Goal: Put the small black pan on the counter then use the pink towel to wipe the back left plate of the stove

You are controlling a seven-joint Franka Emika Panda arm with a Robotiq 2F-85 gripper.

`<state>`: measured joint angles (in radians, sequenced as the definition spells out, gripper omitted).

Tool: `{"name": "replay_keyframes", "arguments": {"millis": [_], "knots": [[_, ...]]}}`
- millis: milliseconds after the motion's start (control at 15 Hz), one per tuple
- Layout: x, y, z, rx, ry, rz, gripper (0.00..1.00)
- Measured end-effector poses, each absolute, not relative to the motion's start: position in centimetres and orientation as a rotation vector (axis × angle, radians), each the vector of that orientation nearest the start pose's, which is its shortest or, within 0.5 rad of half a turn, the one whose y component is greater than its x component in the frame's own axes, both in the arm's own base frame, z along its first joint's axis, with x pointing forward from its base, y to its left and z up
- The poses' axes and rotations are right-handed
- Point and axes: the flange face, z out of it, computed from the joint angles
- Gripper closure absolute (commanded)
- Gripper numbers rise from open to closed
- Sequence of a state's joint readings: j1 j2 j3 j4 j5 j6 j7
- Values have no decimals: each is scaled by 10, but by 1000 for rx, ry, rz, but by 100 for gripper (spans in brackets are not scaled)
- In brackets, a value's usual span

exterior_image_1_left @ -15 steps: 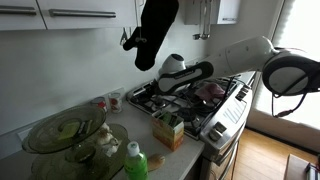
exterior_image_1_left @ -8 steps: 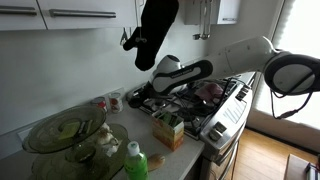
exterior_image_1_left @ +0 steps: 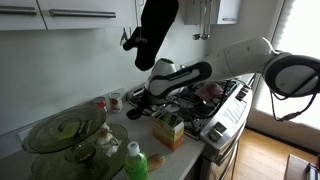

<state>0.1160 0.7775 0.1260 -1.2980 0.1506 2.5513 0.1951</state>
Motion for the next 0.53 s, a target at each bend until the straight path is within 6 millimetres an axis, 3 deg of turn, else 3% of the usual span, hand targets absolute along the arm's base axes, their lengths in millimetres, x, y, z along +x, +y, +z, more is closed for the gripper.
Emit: {"name": "replay_keyframes", "arguments": {"millis": [467,533], "knots": [[763,155,319,-2842,108,-545,98],[763,155,319,-2843,105,-545,92]]}}
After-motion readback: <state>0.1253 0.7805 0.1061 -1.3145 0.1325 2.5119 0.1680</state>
